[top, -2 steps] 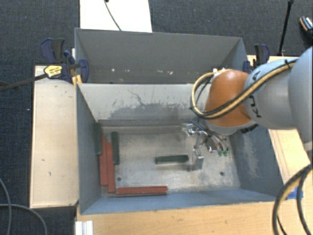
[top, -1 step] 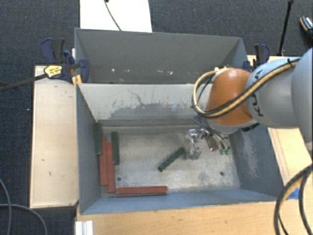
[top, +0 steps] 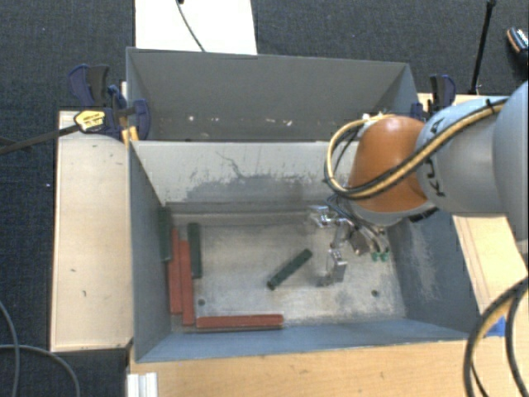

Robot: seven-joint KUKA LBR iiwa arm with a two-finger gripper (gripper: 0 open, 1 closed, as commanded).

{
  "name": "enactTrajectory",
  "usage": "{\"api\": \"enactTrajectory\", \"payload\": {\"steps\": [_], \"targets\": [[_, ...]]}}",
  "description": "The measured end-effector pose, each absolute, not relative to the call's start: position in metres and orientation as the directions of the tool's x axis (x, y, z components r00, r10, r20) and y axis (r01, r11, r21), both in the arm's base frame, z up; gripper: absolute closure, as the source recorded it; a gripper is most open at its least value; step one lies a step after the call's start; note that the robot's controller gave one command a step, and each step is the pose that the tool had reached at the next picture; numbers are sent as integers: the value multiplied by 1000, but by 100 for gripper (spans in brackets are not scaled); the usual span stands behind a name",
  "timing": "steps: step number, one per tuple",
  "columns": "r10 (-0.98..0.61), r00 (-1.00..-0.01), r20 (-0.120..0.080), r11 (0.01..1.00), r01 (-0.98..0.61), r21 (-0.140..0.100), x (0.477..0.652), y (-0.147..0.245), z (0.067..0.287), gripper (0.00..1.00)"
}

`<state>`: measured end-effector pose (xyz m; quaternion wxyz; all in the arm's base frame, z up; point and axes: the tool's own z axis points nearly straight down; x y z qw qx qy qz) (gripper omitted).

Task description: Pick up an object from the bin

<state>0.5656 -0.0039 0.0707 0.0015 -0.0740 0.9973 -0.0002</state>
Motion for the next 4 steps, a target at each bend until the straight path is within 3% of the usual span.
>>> {"api": "enactTrajectory", "payload": {"steps": [1, 2, 3, 4], "targets": [[-336, -942, 0, 942, -336, 3, 555, 62, 71, 0], [-337, -942, 1, 942, -337, 1, 556, 60, 71, 100], [-335, -942, -10, 942, -335, -4, 559, 25, 184, 100], [-541, -841, -10, 841, -541, -4, 580, 43, 251, 100]]}}
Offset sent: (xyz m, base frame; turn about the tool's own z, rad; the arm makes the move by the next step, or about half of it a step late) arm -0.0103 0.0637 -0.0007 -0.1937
